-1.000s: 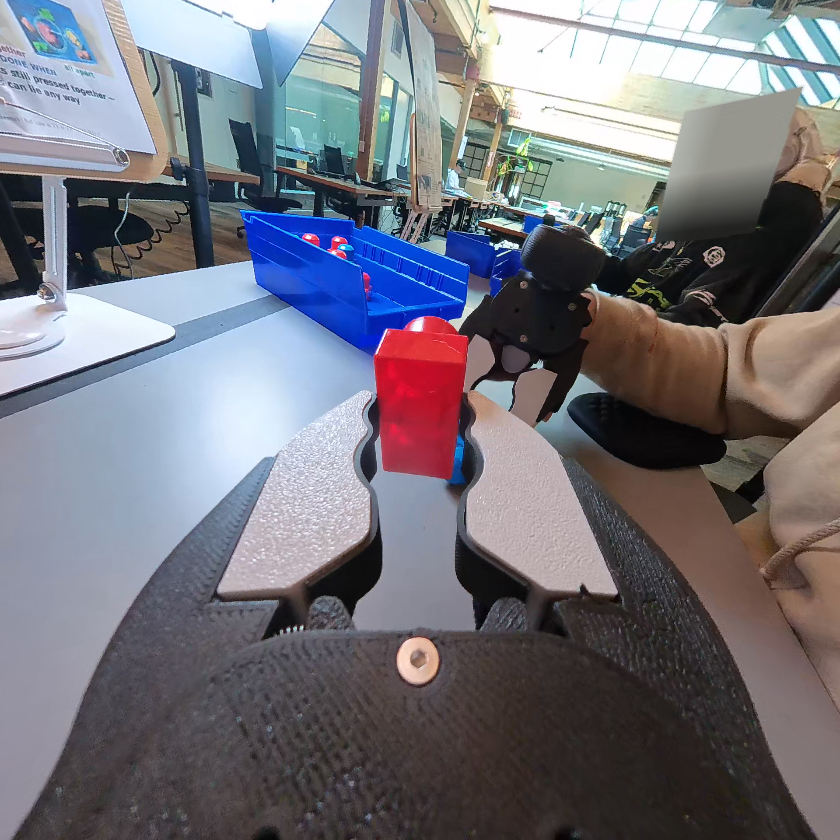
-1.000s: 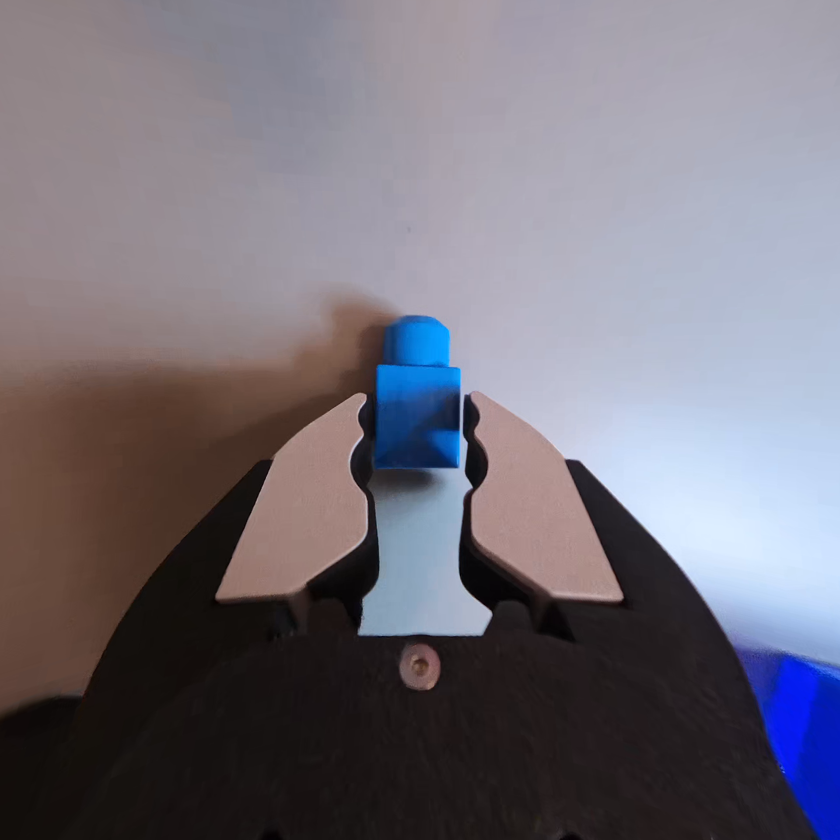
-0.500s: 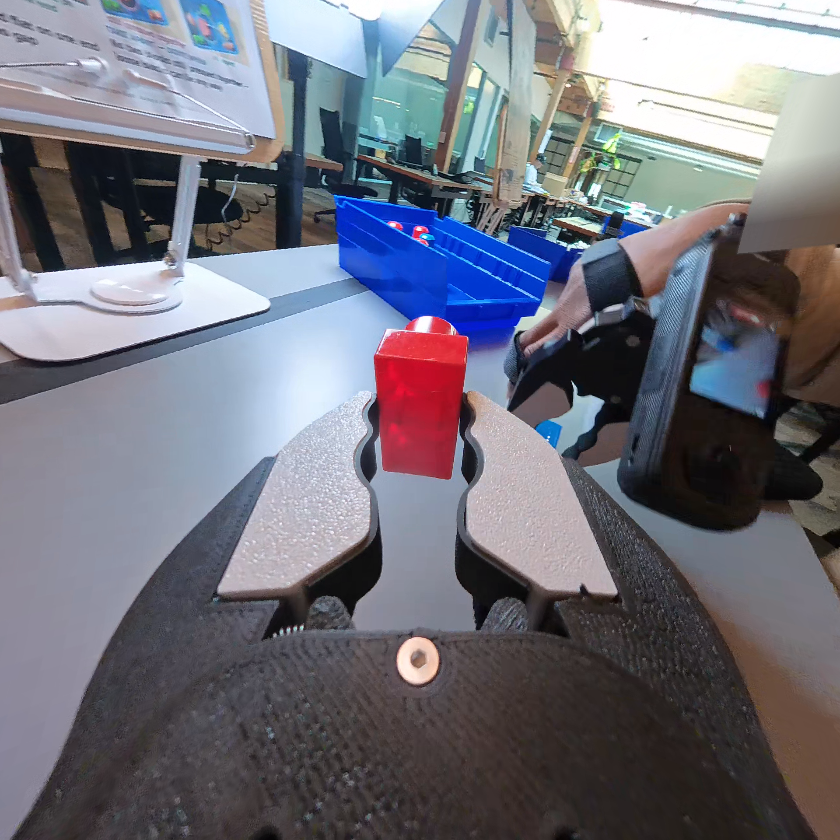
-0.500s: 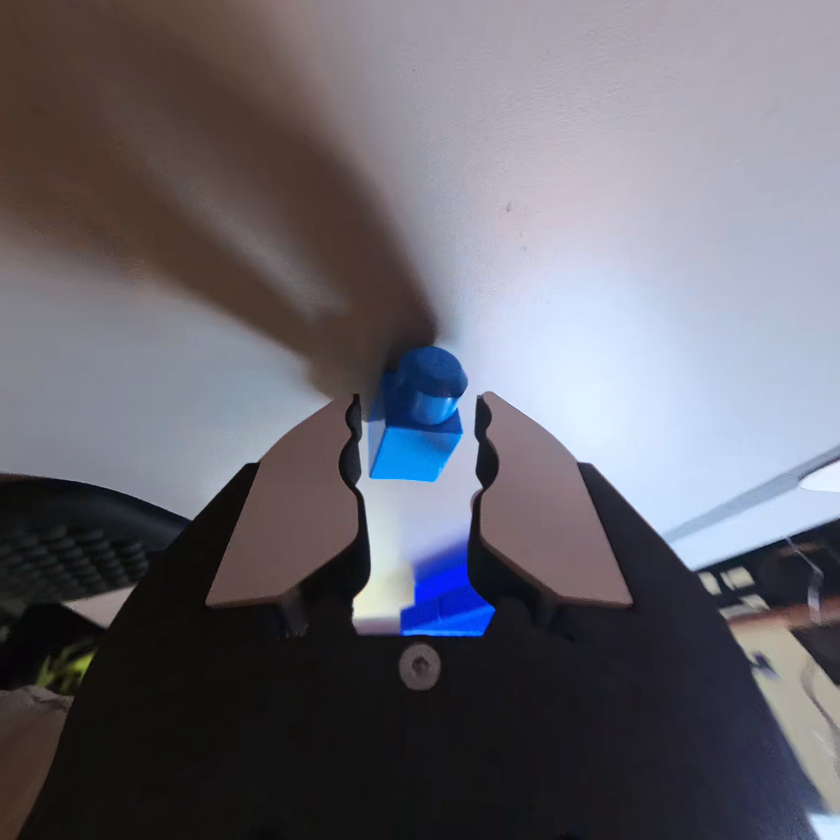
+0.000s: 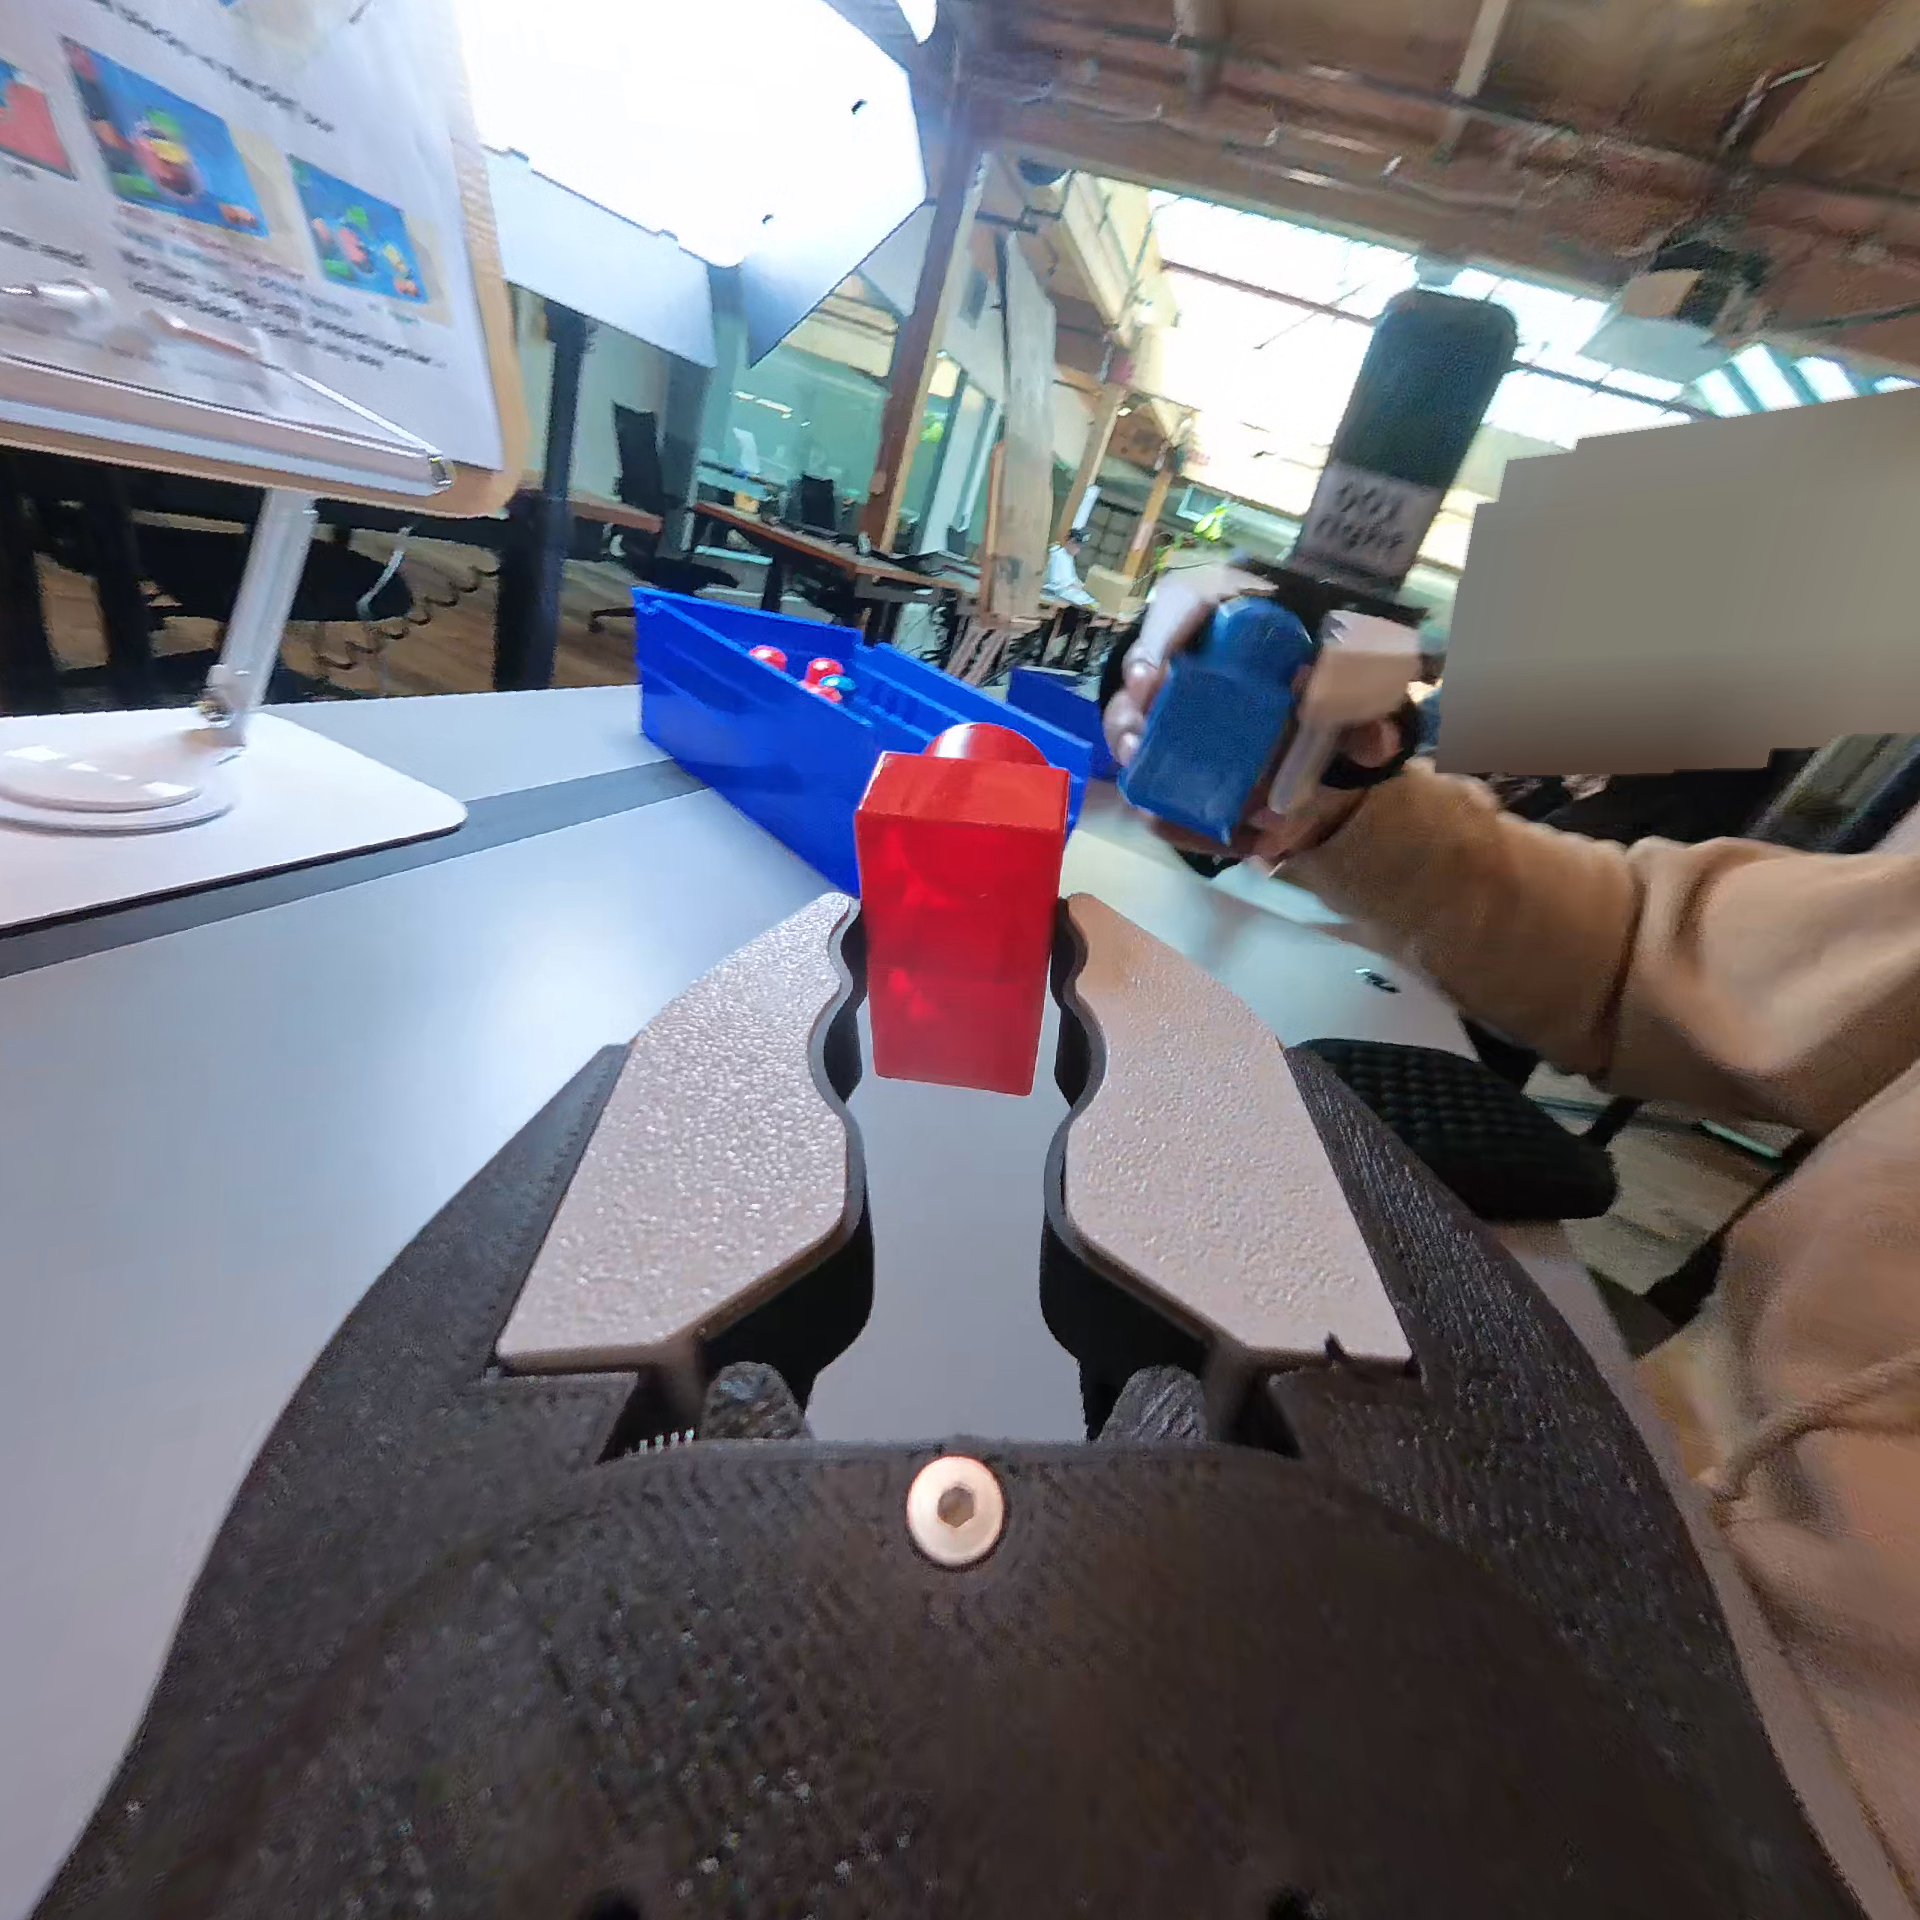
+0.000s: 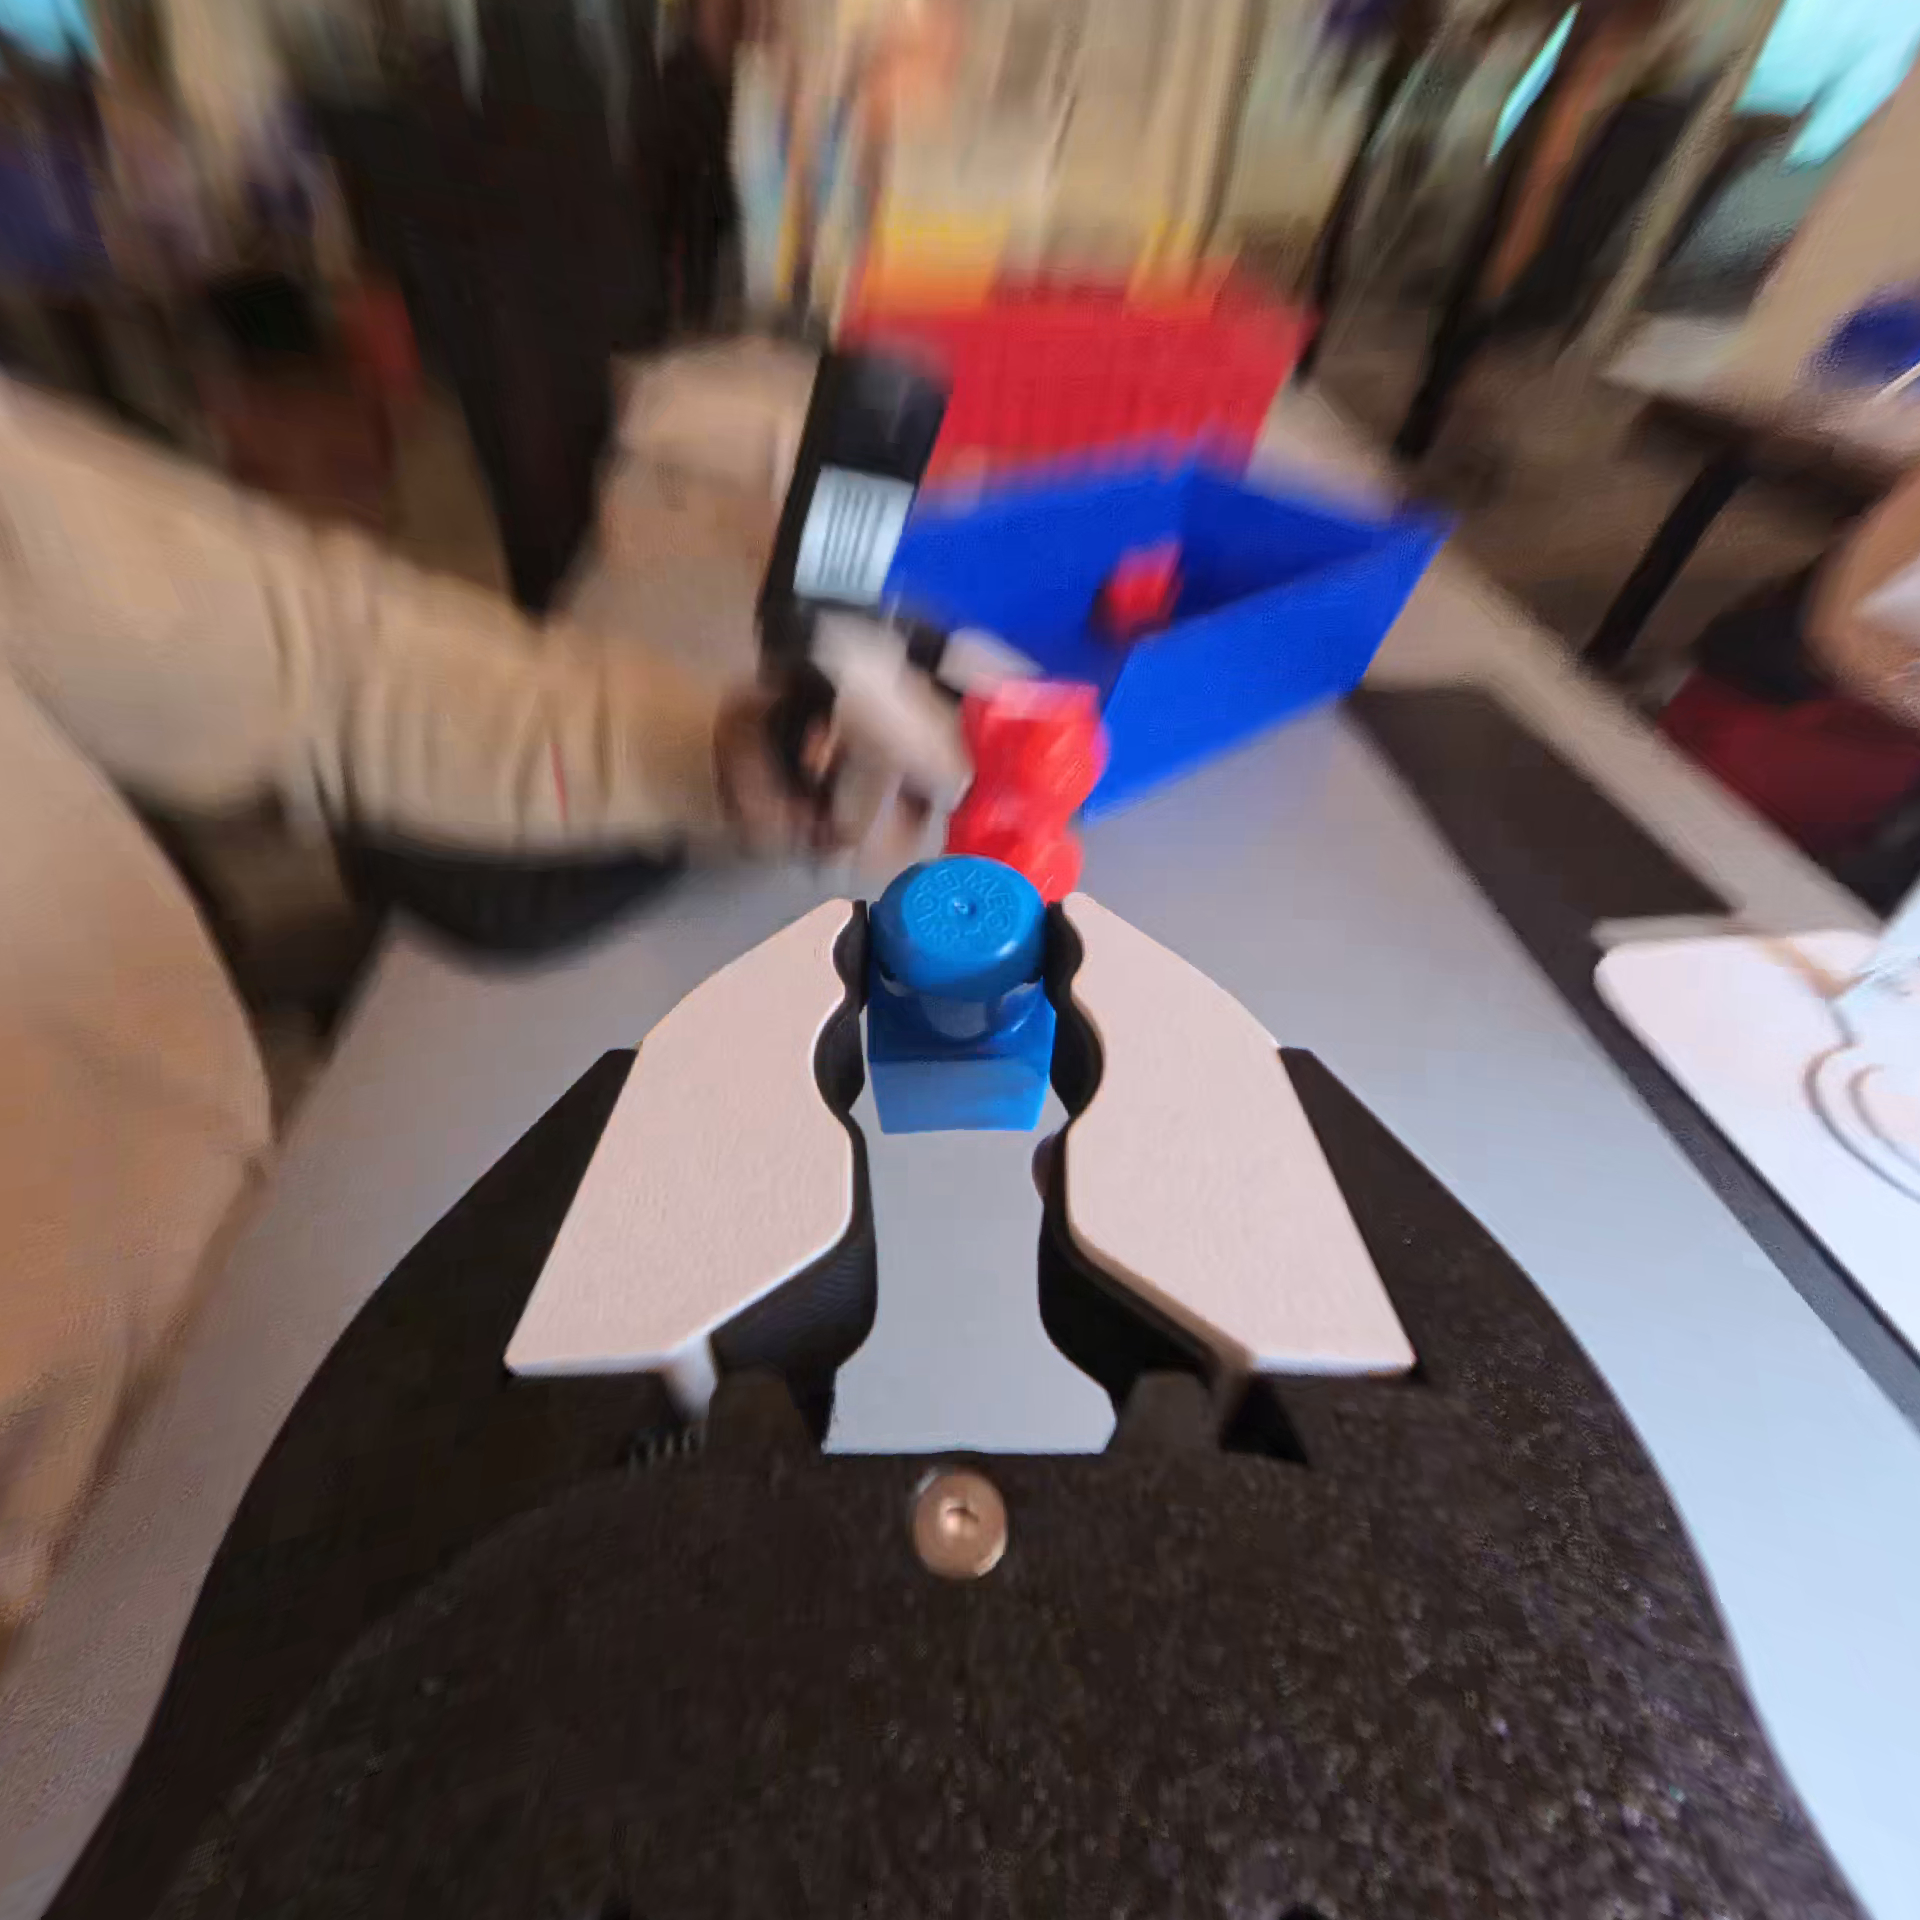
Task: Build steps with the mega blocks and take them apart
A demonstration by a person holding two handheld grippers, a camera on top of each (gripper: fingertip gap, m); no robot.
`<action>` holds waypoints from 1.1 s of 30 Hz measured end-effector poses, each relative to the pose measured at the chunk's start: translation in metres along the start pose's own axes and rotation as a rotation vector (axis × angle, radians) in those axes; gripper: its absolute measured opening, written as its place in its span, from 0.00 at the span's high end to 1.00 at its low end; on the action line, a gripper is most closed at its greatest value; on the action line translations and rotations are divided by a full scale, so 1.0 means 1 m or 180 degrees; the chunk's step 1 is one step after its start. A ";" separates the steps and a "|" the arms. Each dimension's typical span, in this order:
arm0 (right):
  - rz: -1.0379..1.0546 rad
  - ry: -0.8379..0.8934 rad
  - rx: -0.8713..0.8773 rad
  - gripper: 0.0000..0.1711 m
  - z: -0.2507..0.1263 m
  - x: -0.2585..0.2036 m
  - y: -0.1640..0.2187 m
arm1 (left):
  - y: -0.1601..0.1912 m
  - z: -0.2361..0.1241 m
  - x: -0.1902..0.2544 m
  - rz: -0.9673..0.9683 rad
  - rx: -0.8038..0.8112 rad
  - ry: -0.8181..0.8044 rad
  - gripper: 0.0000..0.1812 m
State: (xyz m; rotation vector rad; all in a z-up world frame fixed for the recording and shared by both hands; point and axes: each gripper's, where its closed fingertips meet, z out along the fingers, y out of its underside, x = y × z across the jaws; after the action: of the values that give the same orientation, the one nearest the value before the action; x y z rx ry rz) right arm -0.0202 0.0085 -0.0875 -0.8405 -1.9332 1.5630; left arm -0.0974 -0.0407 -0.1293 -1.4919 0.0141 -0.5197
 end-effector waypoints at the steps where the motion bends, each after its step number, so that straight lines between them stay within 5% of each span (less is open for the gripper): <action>1: 0.0283 0.0148 0.0634 0.81 -0.016 0.007 -0.017 | -0.001 0.004 0.009 -0.0055 0.0045 0.0098 0.81; 4: 0.1005 0.0330 0.1823 0.81 -0.049 0.017 -0.029 | -0.002 0.017 0.040 -0.0185 0.0143 0.0375 0.81; 7: 0.1264 0.0249 0.2206 0.81 -0.041 0.008 -0.027 | 0.007 0.031 0.061 -0.0173 0.0093 0.0450 0.81; 10: 0.1309 0.0148 0.2133 0.80 -0.014 -0.005 -0.018 | 0.010 0.038 0.075 -0.0233 0.0116 0.0515 0.81; 22: 0.1460 -0.0295 0.2159 0.81 -0.010 -0.020 -0.015 | 0.020 0.042 0.085 -0.0364 -0.0014 0.0713 0.81; 33: 0.1184 -0.0124 0.1931 0.80 0.003 -0.027 -0.006 | 0.033 0.044 0.086 -0.0470 -0.0136 0.0701 0.82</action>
State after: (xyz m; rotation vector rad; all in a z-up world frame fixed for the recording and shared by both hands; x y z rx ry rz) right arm -0.0052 -0.0138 -0.0819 -0.9240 -1.2349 2.2303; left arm 0.0037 -0.0287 -0.1303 -1.4778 0.0884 -0.8057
